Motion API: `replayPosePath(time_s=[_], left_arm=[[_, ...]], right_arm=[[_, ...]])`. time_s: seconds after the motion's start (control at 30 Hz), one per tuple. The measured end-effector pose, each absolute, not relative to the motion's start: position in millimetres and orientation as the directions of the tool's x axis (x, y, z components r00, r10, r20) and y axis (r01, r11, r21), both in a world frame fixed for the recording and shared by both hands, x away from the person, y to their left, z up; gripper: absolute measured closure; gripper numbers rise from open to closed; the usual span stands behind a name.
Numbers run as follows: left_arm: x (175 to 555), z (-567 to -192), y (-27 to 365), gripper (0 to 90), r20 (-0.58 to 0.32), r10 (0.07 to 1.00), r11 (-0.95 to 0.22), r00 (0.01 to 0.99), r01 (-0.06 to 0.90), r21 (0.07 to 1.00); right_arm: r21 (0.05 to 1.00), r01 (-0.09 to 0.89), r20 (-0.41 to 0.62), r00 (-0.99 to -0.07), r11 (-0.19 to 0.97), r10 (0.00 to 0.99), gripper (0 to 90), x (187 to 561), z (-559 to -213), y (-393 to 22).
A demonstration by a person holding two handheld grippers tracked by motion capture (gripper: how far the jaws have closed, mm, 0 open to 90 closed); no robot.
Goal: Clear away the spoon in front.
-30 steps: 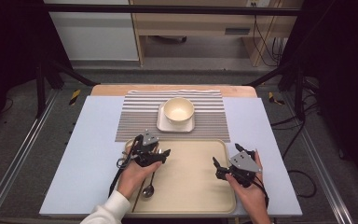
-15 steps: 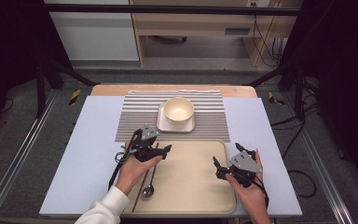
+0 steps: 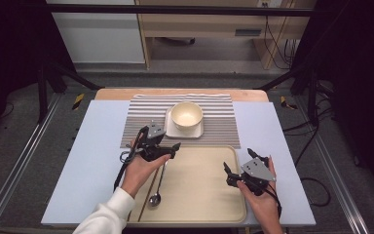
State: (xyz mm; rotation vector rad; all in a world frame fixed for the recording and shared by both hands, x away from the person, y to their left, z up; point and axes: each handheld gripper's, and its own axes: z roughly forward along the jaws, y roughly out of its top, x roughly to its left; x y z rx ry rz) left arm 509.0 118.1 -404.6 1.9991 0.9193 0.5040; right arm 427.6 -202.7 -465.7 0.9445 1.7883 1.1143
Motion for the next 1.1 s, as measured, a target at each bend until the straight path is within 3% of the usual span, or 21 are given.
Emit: replayPosePath(time_s=[1.1], left_arm=[[540,-356,106,27.7,0.050,0.769,-0.366,0.638,0.374,0.852]], right_arm=[[0.935,0.162,-0.233,-0.389,0.315,0.891,8.0,428,-464,-204]])
